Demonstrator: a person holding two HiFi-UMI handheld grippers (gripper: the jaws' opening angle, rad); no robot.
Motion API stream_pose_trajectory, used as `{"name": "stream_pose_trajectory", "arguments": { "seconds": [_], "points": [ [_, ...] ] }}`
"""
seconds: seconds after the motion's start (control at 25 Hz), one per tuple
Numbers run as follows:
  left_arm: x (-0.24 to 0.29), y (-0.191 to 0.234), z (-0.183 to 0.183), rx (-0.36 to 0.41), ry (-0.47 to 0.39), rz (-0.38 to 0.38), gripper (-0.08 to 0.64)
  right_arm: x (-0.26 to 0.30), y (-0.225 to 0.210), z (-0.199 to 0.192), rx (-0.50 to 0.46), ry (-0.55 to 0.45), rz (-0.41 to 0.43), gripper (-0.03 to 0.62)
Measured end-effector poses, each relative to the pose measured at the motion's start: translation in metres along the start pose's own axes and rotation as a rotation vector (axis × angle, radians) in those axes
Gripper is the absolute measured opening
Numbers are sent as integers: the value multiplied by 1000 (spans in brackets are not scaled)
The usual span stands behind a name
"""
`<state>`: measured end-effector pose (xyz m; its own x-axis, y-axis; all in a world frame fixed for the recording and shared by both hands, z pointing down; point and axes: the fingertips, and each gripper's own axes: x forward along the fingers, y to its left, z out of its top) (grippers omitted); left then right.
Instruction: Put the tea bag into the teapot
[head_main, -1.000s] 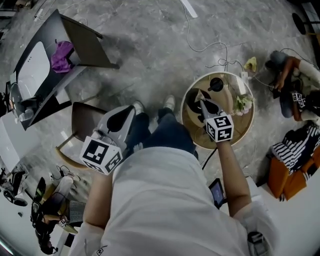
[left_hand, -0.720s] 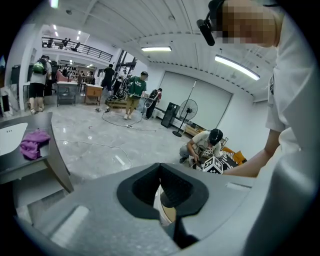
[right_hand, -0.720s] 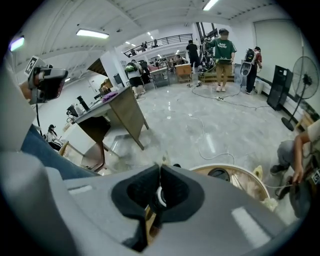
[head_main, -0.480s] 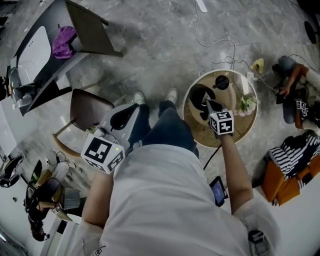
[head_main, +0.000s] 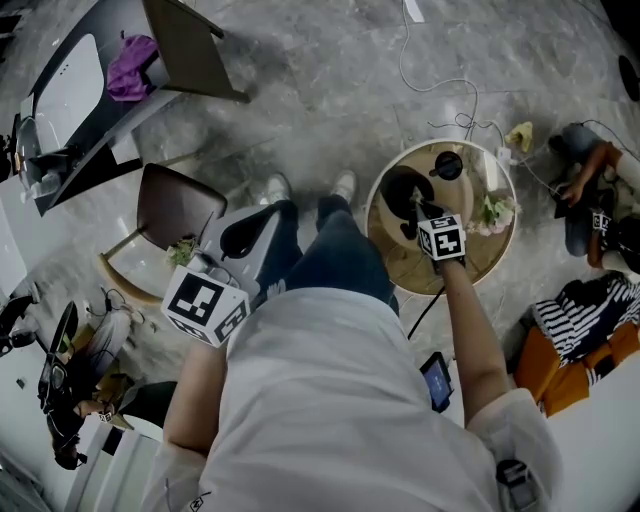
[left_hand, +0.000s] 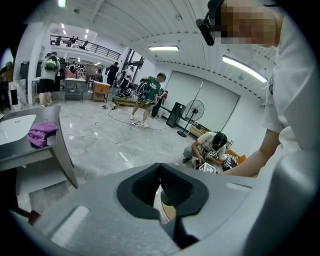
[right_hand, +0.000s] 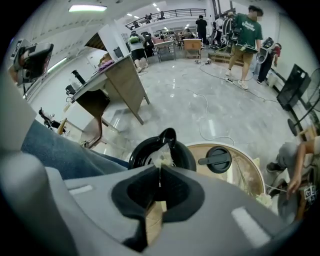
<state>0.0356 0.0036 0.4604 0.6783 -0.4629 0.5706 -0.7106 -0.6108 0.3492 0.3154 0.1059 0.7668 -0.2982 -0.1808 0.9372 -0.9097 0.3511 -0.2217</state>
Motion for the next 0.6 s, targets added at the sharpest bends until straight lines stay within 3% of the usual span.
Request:
{"name": "stream_pose_trajectory", "arguments": {
  "seconds": [0.6],
  "points": [
    [-15,7,-15,-52,-7,53,8,29,9,2,-103,126,2,11]
  ]
}}
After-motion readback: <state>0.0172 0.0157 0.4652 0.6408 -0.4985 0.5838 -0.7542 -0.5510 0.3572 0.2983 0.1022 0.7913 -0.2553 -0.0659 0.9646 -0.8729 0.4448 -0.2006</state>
